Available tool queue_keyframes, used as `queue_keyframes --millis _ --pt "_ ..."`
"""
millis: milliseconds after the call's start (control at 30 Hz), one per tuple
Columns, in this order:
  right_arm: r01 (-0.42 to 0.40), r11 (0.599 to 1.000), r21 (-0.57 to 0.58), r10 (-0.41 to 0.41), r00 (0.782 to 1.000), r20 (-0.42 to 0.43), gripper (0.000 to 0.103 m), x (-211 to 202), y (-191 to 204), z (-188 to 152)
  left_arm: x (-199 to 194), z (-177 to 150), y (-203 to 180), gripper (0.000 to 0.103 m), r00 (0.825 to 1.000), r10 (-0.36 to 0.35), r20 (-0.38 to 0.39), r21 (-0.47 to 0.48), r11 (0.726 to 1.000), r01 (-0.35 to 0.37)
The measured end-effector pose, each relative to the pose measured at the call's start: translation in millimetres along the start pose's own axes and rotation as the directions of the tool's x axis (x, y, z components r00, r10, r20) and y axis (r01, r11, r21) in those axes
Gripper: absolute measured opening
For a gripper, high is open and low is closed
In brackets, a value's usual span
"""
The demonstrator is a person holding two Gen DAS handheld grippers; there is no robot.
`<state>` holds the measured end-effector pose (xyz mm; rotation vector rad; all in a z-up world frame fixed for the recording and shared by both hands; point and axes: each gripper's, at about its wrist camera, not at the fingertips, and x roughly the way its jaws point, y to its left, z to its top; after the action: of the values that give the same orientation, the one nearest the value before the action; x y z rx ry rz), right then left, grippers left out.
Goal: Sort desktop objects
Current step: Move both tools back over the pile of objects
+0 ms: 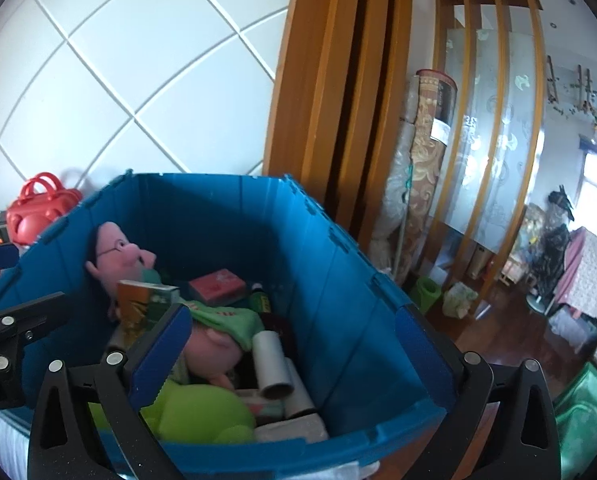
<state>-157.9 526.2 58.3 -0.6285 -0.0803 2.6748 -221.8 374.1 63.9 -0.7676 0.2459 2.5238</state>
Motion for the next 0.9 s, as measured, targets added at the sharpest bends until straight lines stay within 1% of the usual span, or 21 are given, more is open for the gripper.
queue_keyframes --millis 200,300,433,533,600,700,800,900 --pt "-0.035 0.999 0.029 0.035 0.999 0.022 0.103 -14 11 -3 -22 -10 19 0.088 0.999 0.01 0.032 -0.037 0.999 -0.009" --pt "-0.077 0.996 0.038 0.075 0.996 0.049 0.103 -24 20 -4 -41 -16 38 0.088 0.997 0.022 0.078 -0.081 0.997 -0.015" --pt "-0.151 0.988 0.044 0.146 0.984 0.1 0.103 -36 40 -1 -64 -25 64 0.089 0.985 0.093 0.144 -0.122 0.99 -0.076" --pt "-0.197 0.98 0.04 0.189 0.972 0.139 0.103 -45 58 3 -76 -34 89 0.089 0.977 0.142 0.162 -0.166 0.979 -0.115" --pt "-0.228 0.973 0.032 0.221 0.963 0.154 0.103 -49 71 7 -79 -41 108 0.089 0.971 0.186 0.15 -0.194 0.968 -0.156" --pt "-0.279 0.96 0.006 0.274 0.948 0.16 0.103 -54 96 11 -80 -58 144 0.089 0.966 0.236 0.103 -0.245 0.948 -0.206" --pt "-0.316 0.948 -0.026 0.316 0.935 0.159 0.103 -58 129 14 -82 -75 179 0.088 0.962 0.268 0.058 -0.284 0.928 -0.242" --pt "-0.359 0.932 -0.046 0.362 0.92 0.15 0.103 -63 160 17 -88 -93 212 0.088 0.951 0.308 0.03 -0.306 0.909 -0.284"
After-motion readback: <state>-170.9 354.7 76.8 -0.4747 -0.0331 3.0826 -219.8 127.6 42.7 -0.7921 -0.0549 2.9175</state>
